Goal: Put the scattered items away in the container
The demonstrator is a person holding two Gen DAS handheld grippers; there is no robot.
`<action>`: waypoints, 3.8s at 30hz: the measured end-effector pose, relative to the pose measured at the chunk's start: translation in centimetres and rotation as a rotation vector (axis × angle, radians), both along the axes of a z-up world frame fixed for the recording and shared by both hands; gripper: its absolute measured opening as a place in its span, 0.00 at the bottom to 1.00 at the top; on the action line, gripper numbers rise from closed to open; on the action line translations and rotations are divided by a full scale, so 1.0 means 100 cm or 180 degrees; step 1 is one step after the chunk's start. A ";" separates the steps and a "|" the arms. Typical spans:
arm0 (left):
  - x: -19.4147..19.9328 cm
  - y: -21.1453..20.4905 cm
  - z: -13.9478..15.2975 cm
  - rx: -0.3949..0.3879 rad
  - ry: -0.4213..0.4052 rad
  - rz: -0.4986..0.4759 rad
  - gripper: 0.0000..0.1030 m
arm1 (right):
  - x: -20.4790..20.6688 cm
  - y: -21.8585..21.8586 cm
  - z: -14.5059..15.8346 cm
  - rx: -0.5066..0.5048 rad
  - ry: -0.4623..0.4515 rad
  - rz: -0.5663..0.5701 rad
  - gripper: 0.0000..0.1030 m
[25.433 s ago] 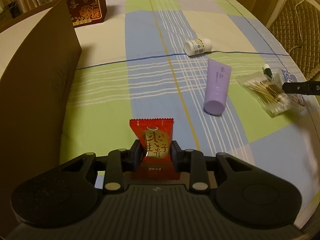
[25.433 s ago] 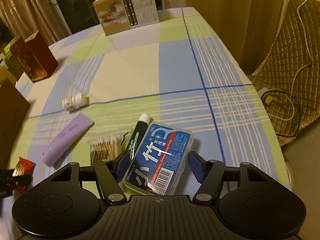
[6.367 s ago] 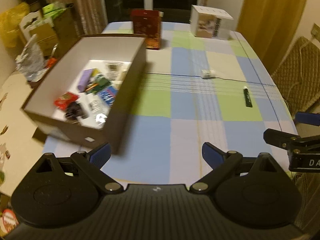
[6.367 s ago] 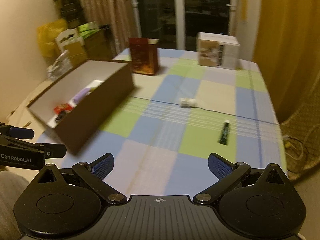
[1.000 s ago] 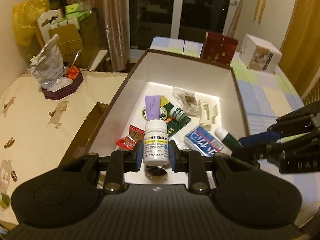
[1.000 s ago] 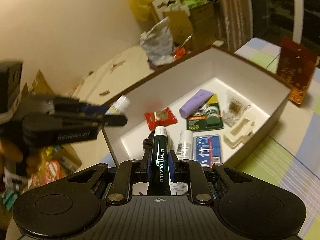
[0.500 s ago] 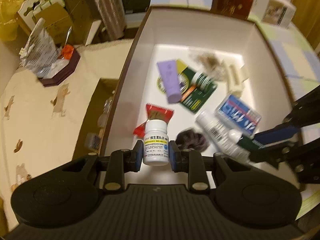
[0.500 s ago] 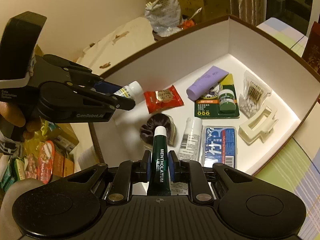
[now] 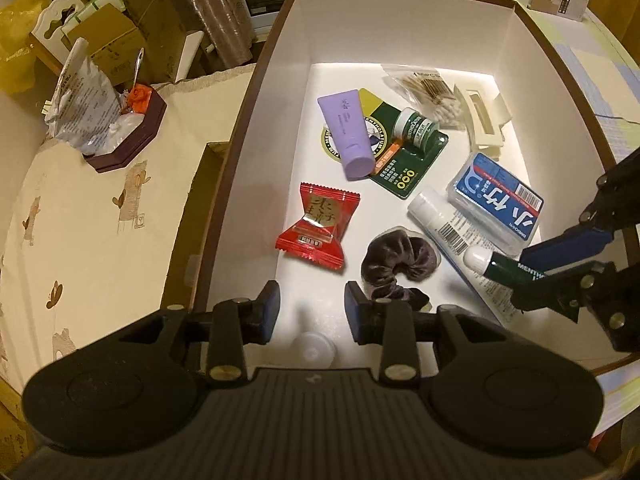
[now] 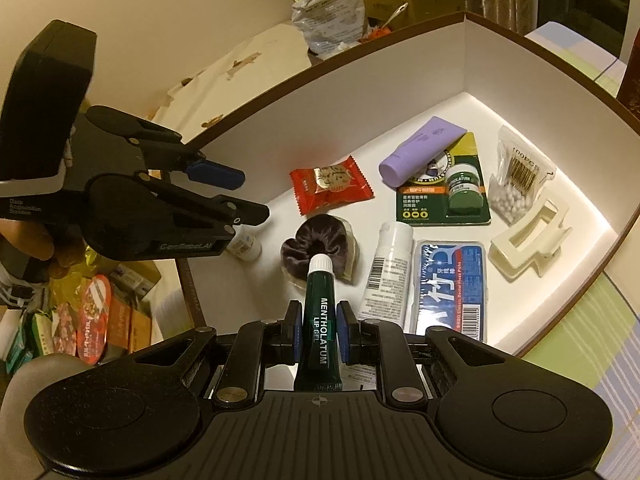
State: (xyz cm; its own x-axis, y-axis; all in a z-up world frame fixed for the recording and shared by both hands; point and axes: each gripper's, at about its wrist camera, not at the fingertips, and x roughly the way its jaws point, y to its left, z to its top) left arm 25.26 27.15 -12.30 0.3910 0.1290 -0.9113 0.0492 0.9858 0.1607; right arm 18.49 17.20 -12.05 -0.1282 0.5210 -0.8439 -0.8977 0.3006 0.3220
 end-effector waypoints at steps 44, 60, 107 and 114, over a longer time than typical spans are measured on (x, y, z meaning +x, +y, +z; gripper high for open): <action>-0.037 -0.024 0.049 -0.0001 -0.0357 0.0216 0.76 | -0.022 -0.031 0.052 -0.0154 -0.0924 -0.0082 0.88; -0.098 -0.073 0.106 -0.0206 -0.0684 0.0356 0.94 | -0.053 -0.108 0.111 0.0223 -0.1174 -0.0720 1.00; -0.212 -0.162 0.134 -0.0240 -0.0961 0.0967 0.96 | -0.128 -0.228 0.128 0.0381 -0.1215 -0.1373 1.00; -0.215 -0.165 0.131 -0.0227 -0.0949 0.0952 0.96 | -0.132 -0.228 0.129 0.0338 -0.1227 -0.1336 1.00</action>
